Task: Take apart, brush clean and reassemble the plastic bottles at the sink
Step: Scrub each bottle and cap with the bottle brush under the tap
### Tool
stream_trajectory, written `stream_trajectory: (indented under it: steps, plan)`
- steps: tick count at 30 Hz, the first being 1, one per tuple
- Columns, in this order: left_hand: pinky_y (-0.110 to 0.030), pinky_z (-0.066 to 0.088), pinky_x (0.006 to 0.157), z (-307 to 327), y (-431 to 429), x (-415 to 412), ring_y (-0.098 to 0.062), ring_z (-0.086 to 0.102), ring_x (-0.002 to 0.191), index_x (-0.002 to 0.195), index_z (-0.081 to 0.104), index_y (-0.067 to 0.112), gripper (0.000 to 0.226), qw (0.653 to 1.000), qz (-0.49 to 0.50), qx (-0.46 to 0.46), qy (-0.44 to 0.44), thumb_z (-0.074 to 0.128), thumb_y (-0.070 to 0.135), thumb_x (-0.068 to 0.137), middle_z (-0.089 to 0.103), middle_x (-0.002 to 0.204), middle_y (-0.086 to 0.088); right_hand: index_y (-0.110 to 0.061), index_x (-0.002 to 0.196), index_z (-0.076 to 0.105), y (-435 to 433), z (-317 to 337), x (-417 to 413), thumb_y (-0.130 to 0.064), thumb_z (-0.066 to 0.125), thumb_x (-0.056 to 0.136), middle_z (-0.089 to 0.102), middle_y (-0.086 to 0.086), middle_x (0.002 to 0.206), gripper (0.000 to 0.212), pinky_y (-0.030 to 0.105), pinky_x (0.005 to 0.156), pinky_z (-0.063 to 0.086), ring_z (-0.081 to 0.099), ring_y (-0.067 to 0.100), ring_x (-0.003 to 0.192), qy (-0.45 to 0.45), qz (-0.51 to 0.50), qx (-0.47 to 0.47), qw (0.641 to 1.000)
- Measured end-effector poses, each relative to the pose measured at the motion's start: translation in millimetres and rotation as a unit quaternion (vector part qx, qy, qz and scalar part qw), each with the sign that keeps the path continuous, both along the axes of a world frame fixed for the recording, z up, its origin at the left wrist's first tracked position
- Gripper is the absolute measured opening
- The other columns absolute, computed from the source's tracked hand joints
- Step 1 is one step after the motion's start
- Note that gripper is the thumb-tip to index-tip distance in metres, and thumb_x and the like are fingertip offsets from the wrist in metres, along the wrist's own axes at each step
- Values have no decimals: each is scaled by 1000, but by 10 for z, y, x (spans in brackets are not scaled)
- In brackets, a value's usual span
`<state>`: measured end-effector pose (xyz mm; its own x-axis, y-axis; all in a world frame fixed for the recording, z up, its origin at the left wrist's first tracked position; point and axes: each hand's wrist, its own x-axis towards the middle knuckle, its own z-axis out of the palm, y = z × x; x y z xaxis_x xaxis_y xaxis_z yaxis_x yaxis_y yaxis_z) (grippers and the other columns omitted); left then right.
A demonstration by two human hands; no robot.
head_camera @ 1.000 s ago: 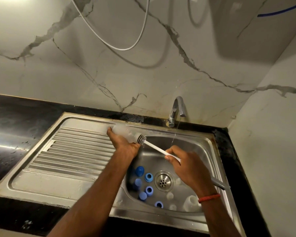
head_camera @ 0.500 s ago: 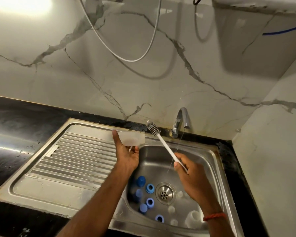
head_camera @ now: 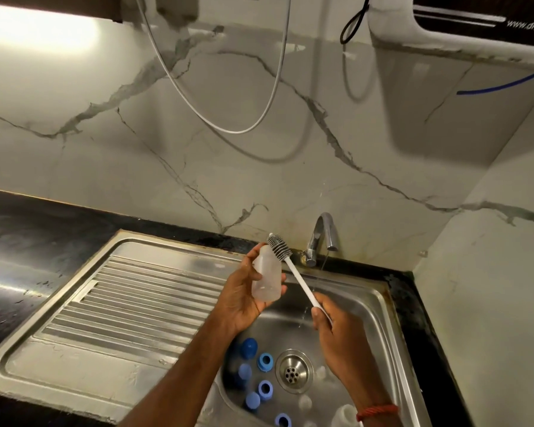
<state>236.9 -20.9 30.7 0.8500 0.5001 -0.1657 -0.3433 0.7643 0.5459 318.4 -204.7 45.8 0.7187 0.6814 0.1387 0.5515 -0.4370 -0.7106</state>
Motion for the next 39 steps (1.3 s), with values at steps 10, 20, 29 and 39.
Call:
stream_trajectory:
  steps: [10, 20, 29, 39]
  plan:
    - [-35, 58, 61, -49, 153, -60, -23, 64, 78, 119, 66, 17, 48, 987, 135, -62, 64, 61, 55, 91, 68, 95, -11, -28, 120, 69, -209, 54, 36, -23, 56, 101, 54, -10, 62, 24, 24, 57, 45, 51, 2, 56, 35, 180, -11, 983]
    - [-35, 56, 59, -52, -21, -71, -31, 66, 70, 116, 62, 11, 85, 972, 42, 184, 139, 28, 81, 83, 68, 92, -24, -29, 139, 56, -33, 83, 22, -37, 49, 102, 59, -7, 81, 39, 14, 55, 39, 55, 5, 67, -135, 72, -25, 988]
    - [-32, 56, 53, -4, 133, -228, -26, 64, 68, 135, 42, 1, 127, 966, 40, 236, 93, 93, 69, 39, 61, 103, -20, -35, 132, 62, -297, 67, 332, -36, 53, 99, 56, -4, 71, 33, 17, 49, 36, 54, 12, 59, -242, 44, -77, 966]
    - [-45, 62, 69, 55, 112, -148, -33, 72, 82, 128, 45, 11, 87, 956, 38, 257, 138, 95, 37, 62, 65, 112, -20, -22, 121, 70, -308, -16, 385, -42, 49, 96, 56, -18, 79, 38, 8, 65, 41, 55, 2, 74, -191, 33, 64, 979]
